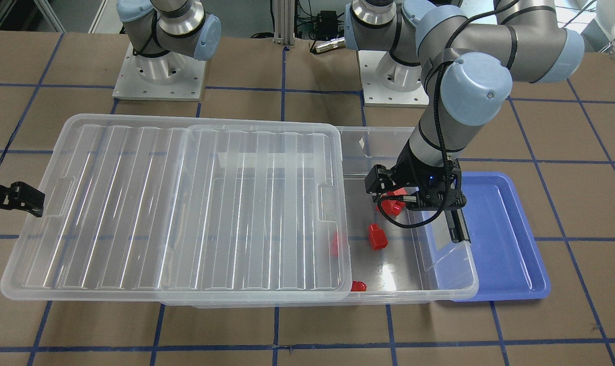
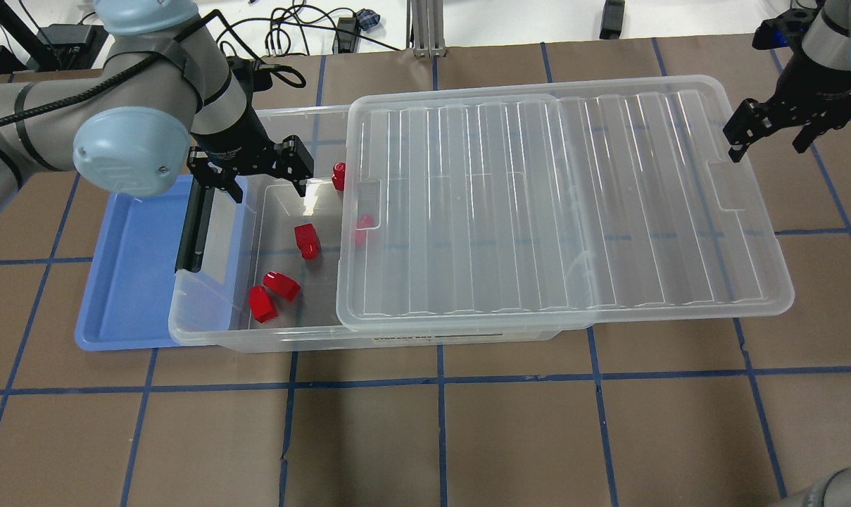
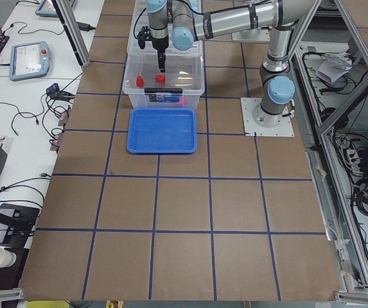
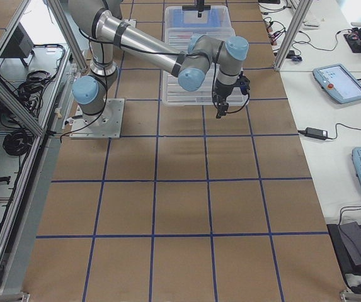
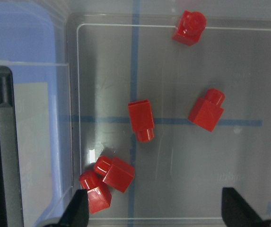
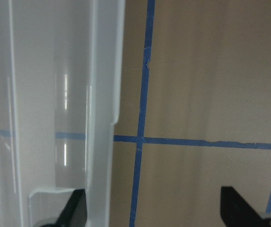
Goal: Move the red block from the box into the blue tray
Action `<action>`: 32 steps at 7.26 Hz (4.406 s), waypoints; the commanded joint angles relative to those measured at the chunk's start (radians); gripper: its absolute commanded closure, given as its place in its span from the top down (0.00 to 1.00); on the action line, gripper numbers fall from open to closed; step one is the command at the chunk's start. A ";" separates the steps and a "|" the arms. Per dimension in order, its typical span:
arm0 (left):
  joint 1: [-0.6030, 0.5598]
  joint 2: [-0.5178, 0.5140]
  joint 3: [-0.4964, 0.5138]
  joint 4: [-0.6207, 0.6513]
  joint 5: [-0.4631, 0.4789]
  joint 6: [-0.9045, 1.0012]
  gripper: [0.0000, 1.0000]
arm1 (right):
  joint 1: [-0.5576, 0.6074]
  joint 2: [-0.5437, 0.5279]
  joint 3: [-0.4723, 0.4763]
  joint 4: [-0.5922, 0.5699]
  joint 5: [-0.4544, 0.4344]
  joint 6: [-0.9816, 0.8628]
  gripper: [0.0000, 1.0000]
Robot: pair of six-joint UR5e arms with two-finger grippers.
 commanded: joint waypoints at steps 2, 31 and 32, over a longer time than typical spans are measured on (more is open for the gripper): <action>0.002 -0.052 -0.019 0.071 -0.002 -0.062 1.00 | 0.000 -0.002 0.000 -0.005 -0.022 -0.001 1.00; 0.346 0.023 0.091 -0.104 -0.033 0.344 0.24 | 0.000 -0.209 0.019 0.120 -0.013 0.017 1.00; 0.394 0.013 0.087 -0.102 -0.033 0.422 0.24 | 0.000 -0.195 0.017 0.113 -0.010 0.016 1.00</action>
